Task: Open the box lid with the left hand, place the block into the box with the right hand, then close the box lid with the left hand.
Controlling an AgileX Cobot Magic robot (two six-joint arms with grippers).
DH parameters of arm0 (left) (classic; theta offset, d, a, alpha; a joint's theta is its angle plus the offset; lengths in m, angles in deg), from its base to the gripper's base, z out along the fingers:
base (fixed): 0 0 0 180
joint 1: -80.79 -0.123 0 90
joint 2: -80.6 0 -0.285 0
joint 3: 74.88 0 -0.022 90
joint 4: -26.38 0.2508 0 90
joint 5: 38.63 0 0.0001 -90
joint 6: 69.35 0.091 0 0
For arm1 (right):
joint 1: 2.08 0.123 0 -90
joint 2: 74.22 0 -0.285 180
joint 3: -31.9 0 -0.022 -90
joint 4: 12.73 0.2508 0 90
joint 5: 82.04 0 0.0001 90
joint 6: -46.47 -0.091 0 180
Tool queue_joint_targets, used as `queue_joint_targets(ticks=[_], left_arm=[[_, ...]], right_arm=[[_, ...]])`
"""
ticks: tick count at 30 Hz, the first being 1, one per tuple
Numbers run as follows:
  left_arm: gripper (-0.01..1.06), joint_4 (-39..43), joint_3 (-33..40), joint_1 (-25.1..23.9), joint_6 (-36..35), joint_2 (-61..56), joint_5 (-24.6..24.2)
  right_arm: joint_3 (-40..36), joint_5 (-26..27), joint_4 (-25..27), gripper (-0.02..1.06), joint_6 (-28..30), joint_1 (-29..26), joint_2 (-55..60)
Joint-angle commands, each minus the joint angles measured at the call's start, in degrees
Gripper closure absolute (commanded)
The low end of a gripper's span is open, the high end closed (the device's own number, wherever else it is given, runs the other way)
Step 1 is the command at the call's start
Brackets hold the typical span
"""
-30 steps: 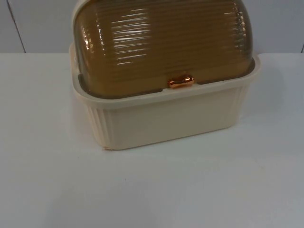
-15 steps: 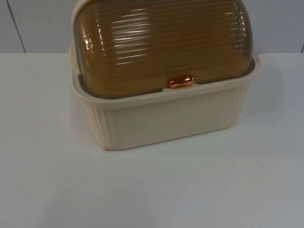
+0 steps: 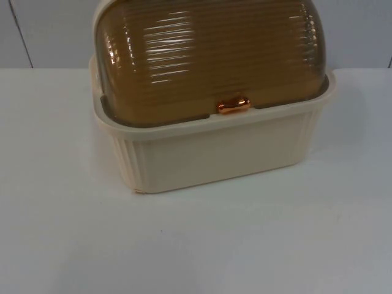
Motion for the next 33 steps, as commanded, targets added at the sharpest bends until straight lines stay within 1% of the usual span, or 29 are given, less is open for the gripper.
queue_joint_targets(ticks=[1,5,13,33], left_arm=[[0.0,0.3,0.2,0.5,-0.4,-0.1,0.0],[0.0,0.3,0.2,0.5,-0.7,-0.1,0.0],[0.0,0.1,0.2,0.5,-4.7,-0.1,0.0],[0.0,0.5,0.2,0.5,-4.7,-0.1,0.0]], right_arm=[[-0.1,0.8,0.3,0.0,-0.2,0.3,-0.1],[-0.1,0.8,0.3,0.0,-0.2,0.3,-0.1],[-0.1,0.8,0.3,0.0,-0.2,0.3,-0.1],[-0.1,0.8,0.3,0.0,-0.2,0.3,-0.1]])
